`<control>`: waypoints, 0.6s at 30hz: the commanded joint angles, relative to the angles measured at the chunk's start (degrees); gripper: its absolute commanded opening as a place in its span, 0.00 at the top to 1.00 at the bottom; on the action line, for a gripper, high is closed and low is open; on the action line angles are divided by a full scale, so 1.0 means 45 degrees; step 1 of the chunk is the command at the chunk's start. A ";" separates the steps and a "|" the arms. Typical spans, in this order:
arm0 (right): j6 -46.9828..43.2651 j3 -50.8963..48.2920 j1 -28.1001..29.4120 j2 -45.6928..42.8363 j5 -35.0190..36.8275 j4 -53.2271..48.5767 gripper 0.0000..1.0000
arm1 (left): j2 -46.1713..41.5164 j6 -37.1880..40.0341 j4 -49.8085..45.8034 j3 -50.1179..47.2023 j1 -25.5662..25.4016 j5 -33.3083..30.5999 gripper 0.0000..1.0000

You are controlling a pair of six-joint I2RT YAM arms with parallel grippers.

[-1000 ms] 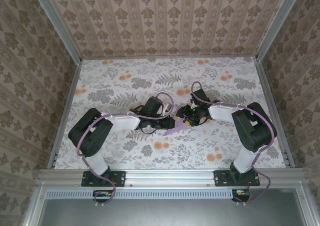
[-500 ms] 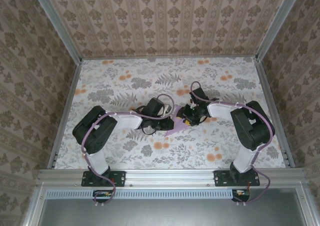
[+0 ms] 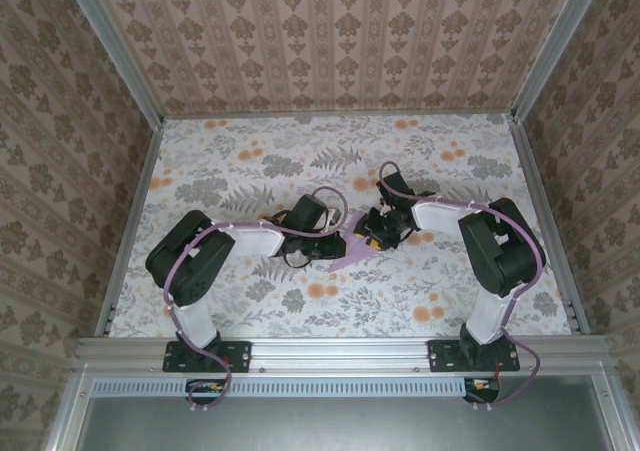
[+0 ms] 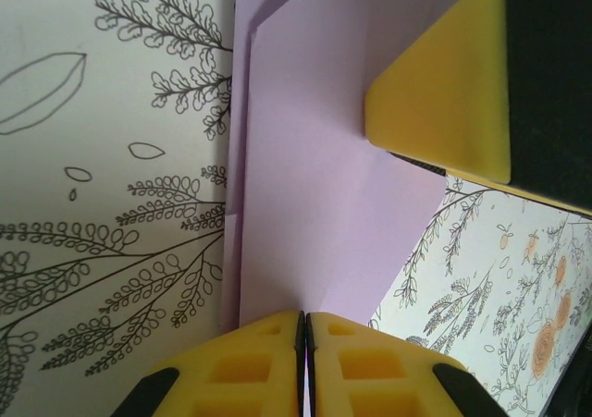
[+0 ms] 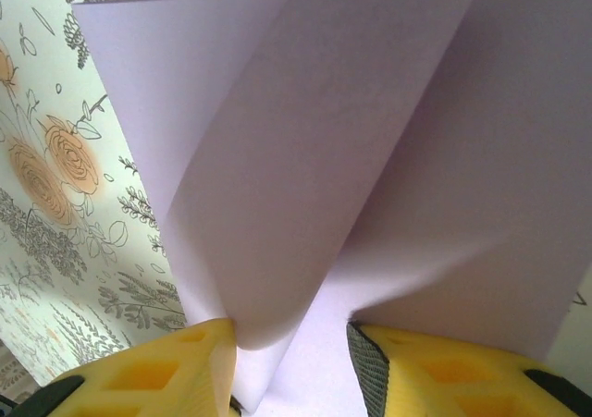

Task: Fold a paper plane with a square sheet of paper (pick it up from the middle)
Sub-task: Fourth fold the wing at the center of the table.

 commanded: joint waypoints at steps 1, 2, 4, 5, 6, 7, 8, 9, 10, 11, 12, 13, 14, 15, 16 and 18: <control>-0.0254 -0.0919 0.0050 0.1544 0.2607 -0.1613 0.57 | 0.0293 -0.0068 -0.0456 0.0282 0.0133 -0.0177 0.88; -0.0237 -0.0904 0.0054 0.1565 0.2608 -0.1639 0.57 | 0.0294 -0.0074 -0.0465 0.0266 0.0135 -0.0188 0.88; -0.0247 -0.0885 0.0056 0.1626 0.2625 -0.1669 0.57 | 0.0312 -0.0076 -0.0461 0.0290 0.0135 -0.0177 0.88; -0.0240 -0.0867 0.0064 0.1656 0.2628 -0.1691 0.57 | 0.0313 -0.0083 -0.0483 0.0281 0.0135 -0.0179 0.88; -0.0266 -0.0841 0.0066 0.1691 0.2624 -0.1720 0.57 | 0.0313 -0.0081 -0.0486 0.0283 0.0135 -0.0187 0.88; -0.0286 -0.0809 0.0068 0.1720 0.2627 -0.1735 0.56 | 0.0313 -0.0079 -0.0485 0.0281 0.0135 -0.0179 0.88; -0.0292 -0.0799 0.0069 0.1750 0.2627 -0.1764 0.56 | 0.0329 -0.0084 -0.0512 0.0276 0.0135 -0.0175 0.88; -0.0312 -0.0764 0.0070 0.1789 0.2627 -0.1765 0.55 | 0.0351 -0.0102 -0.0527 0.0288 0.0135 -0.0173 0.88; -0.0311 -0.0754 0.0075 0.1830 0.2629 -0.1796 0.55 | 0.0371 -0.0103 -0.0539 0.0293 0.0152 -0.0172 0.88; -0.0310 -0.0738 0.0086 0.1870 0.2628 -0.1820 0.55 | 0.0391 -0.0102 -0.0572 0.0300 0.0135 -0.0193 0.89; -0.0318 -0.0718 0.0092 0.1908 0.2627 -0.1813 0.55 | 0.0410 -0.0101 -0.0613 0.0314 0.0138 -0.0211 0.88; -0.0295 -0.0705 0.0089 0.1943 0.2646 -0.1832 0.55 | 0.0421 -0.0089 -0.0631 0.0329 0.0135 -0.0247 0.89; -0.0287 -0.0704 0.0104 0.1946 0.2676 -0.1834 0.55 | 0.0412 -0.0069 -0.0684 0.0336 0.0135 -0.0272 0.89; -0.0235 -0.0725 0.0114 0.1974 0.2720 -0.1836 0.55 | 0.0411 -0.0081 -0.0691 0.0329 0.0138 -0.0303 0.89; -0.0213 -0.0742 0.0118 0.1971 0.2747 -0.1814 0.56 | 0.0403 -0.0077 -0.0734 0.0345 0.0138 -0.0318 0.89; -0.0197 -0.0744 0.0109 0.2011 0.2762 -0.1813 0.56 | 0.0410 -0.0048 -0.0763 0.0349 0.0159 -0.0328 0.89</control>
